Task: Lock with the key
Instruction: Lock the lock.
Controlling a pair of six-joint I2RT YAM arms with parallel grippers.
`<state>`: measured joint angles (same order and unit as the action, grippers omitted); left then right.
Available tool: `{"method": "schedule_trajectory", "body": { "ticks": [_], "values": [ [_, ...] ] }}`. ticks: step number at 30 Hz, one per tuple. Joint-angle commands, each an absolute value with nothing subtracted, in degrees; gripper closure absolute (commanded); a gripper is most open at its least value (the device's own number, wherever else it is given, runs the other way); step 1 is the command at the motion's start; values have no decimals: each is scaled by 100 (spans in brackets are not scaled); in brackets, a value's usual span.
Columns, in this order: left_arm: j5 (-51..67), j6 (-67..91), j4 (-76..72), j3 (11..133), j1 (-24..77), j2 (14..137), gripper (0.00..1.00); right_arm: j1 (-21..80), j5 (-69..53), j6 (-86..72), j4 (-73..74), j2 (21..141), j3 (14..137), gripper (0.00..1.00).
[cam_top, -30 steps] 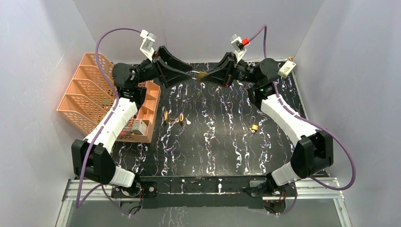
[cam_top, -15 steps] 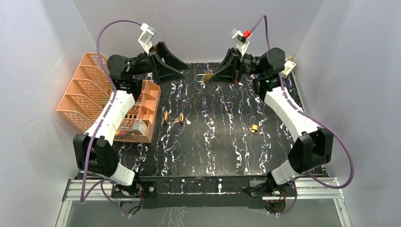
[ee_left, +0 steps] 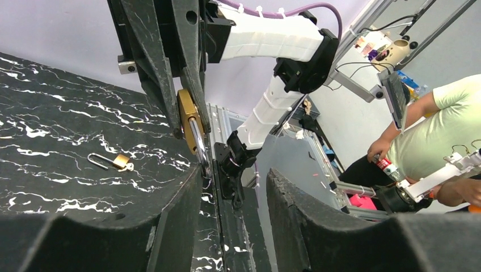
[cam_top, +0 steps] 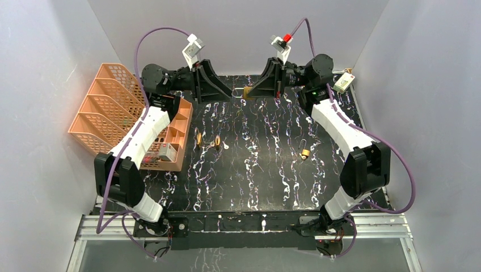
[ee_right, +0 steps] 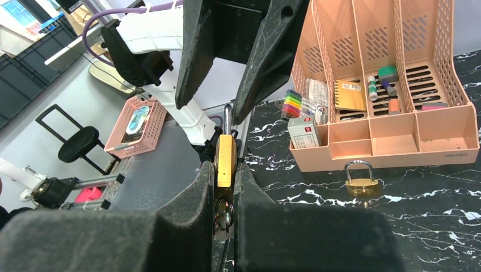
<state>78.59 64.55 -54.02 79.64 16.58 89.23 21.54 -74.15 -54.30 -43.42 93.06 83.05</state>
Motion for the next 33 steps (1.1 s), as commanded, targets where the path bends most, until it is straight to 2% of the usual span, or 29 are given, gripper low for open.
{"method": "schedule_trajectory", "body": {
  "ticks": [1, 13, 21, 24, 30, 32, 33],
  "values": [
    [7991, 6439, -5590, 8171, 1744, 8894, 58, 2177, -7363, -5527, -4605, 9218, 8701, 100],
    [7809, 6378, -5598, 8233, 1758, 8978, 67, 2178, -7426, -5563, -4601, 9222, 8691, 100],
    [7676, 6372, -5607, 8279, 1783, 9034, 58, 2272, -7432, -5572, -4597, 9233, 8627, 100],
    [7675, 6395, -5615, 8319, 1792, 9079, 58, 2278, -7431, -5572, -4598, 9238, 8623, 100],
    [7769, 6459, -5616, 8363, 1866, 9154, 76, 2291, -7400, -5563, -4622, 9240, 8594, 100],
    [7779, 6460, -5623, 8330, 1888, 9165, 88, 2293, -7392, -5563, -4627, 9247, 8600, 100],
    [7777, 6460, -5625, 8319, 1894, 9159, 99, 2289, -7387, -5571, -4631, 9253, 8601, 100]
  ]
}}
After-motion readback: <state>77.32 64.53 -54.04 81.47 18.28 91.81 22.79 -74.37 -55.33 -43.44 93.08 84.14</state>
